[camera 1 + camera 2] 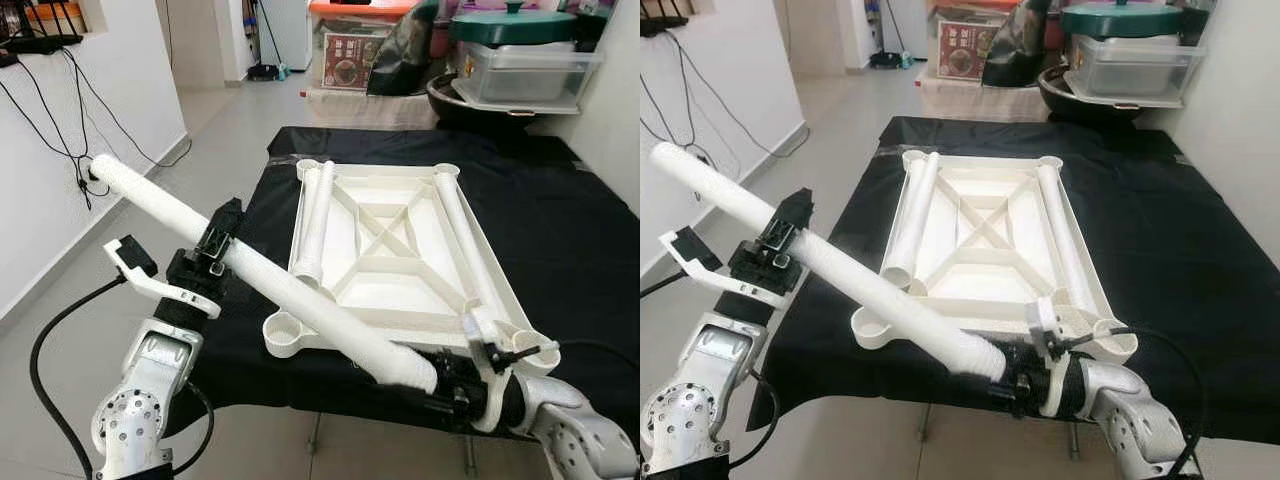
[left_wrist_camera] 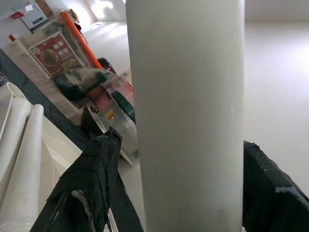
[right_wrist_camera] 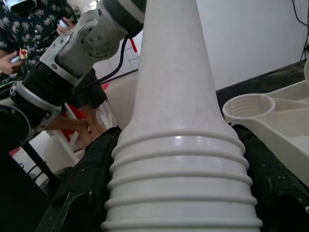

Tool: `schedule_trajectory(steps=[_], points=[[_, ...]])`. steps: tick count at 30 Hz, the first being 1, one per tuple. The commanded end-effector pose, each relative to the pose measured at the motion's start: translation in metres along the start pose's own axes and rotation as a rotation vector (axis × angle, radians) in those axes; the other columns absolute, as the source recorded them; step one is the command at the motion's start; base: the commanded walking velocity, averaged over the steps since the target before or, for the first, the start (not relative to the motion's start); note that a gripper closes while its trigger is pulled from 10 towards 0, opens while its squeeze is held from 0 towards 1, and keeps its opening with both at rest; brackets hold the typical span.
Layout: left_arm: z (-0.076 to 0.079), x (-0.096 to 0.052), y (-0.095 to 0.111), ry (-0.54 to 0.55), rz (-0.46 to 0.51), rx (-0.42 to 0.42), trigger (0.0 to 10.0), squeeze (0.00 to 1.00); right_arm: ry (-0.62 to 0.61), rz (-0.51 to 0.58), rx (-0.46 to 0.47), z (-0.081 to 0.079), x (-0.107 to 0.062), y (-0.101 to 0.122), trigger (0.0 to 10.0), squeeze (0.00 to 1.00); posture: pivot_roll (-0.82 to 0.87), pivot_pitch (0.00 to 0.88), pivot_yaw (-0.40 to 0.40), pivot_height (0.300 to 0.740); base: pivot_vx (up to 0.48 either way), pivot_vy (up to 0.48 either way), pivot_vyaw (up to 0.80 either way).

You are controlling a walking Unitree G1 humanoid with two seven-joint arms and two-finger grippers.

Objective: Building children table

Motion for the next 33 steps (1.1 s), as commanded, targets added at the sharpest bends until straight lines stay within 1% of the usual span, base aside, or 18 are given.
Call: schedule_trajectory(steps=[1,2,3,4,5,7,14,17,18,20,21,22,23,24,27,31,32,33], points=[[0.002,0.000,-0.005,-0.020,-0.022,-0.020,8.2,0.00,0.079,-0.044,-0.012,-0.005,0.006,-0.004,0.0,0.00,0.00,0.000,-0.022,0.740,0.000,0.000,0.00],[0.003,0.000,-0.006,-0.029,-0.027,-0.020,8.2,0.00,0.078,-0.049,-0.013,-0.004,0.005,-0.004,0.0,0.00,0.00,0.000,-0.022,0.740,0.000,0.000,0.00],[0.004,-0.001,-0.006,-0.034,-0.029,-0.021,2.1,0.00,0.077,-0.050,-0.014,-0.004,0.005,-0.004,0.0,0.00,0.01,0.000,-0.022,0.740,0.000,0.000,0.00],[0.004,-0.001,-0.006,-0.034,-0.029,-0.021,2.1,0.00,0.077,-0.050,-0.014,-0.004,0.005,-0.004,0.0,0.00,0.01,0.000,-0.022,0.740,0.000,0.000,0.00],[0.011,-0.003,-0.009,-0.087,-0.048,-0.018,0.0,0.00,0.072,-0.048,-0.021,-0.002,0.007,-0.002,0.0,0.00,0.01,0.000,-0.024,0.740,0.000,0.000,0.00],[0.020,-0.007,-0.014,-0.149,-0.080,-0.003,0.0,0.00,0.032,-0.040,-0.046,0.005,0.008,0.001,0.0,0.00,0.01,0.000,-0.023,0.740,0.000,0.000,0.00],[0.022,-0.010,-0.017,-0.162,-0.107,0.006,0.0,0.00,-0.040,-0.017,-0.077,0.016,0.005,0.008,0.0,0.00,0.01,0.000,-0.024,0.740,0.000,0.000,0.00],[0.027,-0.012,-0.022,-0.181,-0.153,0.029,0.0,0.00,-0.155,0.008,-0.123,0.031,0.000,0.018,0.0,0.00,0.01,0.000,-0.025,0.740,0.000,0.000,0.00],[0.027,-0.012,-0.022,-0.181,-0.153,0.029,0.0,0.00,-0.155,0.008,-0.123,0.031,0.000,0.018,0.0,0.00,0.01,0.000,-0.025,0.740,0.000,0.000,0.00],[0.026,-0.009,-0.022,-0.150,-0.181,0.072,0.0,0.00,-0.297,0.003,-0.163,0.047,-0.004,0.024,0.0,0.00,0.01,0.000,-0.024,0.740,0.000,0.000,0.00],[0.021,-0.005,-0.019,-0.114,-0.175,0.084,1.3,0.00,-0.355,0.009,-0.156,0.052,-0.006,0.025,10.0,0.00,0.01,0.000,-0.022,0.740,0.000,0.000,0.00],[0.017,-0.002,-0.014,-0.082,-0.165,0.100,9.5,0.00,-0.374,0.023,-0.140,0.054,-0.006,0.027,10.0,1.00,0.01,0.000,-0.022,0.740,0.000,0.000,0.00],[0.017,-0.002,-0.014,-0.082,-0.165,0.100,9.5,0.00,-0.374,0.023,-0.140,0.054,-0.006,0.027,10.0,1.00,0.01,0.000,-0.022,0.740,0.000,0.000,0.00],[0.015,0.002,-0.010,-0.062,-0.154,0.118,10.0,0.00,-0.373,0.034,-0.126,0.054,-0.005,0.029,10.0,1.00,0.01,0.000,-0.022,0.740,0.000,0.000,0.00],[0.012,0.009,0.000,-0.046,-0.125,0.145,10.0,0.00,-0.332,0.043,-0.111,0.048,-0.003,0.031,10.0,1.00,0.01,0.000,-0.021,0.740,0.000,0.000,0.00],[0.012,0.010,0.002,-0.045,-0.119,0.150,10.0,0.00,-0.322,0.042,-0.111,0.047,-0.002,0.031,10.0,1.00,0.01,0.000,-0.021,0.740,0.000,0.000,0.00],[0.016,0.020,0.017,-0.059,-0.086,0.153,10.0,0.00,-0.284,0.048,-0.108,0.042,-0.004,0.033,10.0,1.00,0.00,0.000,-0.014,0.740,0.000,0.000,0.00],[0.016,0.020,0.017,-0.059,-0.086,0.153,10.0,0.00,-0.284,0.048,-0.108,0.042,-0.004,0.033,10.0,1.00,0.00,0.000,-0.014,0.740,0.000,0.000,0.00]])
Point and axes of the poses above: a point about 5 cm out from each wrist's last joint towards the gripper, its own x axis pointing out of the wrist towards the gripper, its own y axis along the axis of the wrist's last joint, z = x × y, the point moved 1 cm from there along x, pointing out of the wrist towards the gripper, and after that the axes turned 4 degrees about x, right-handed, at the moved point
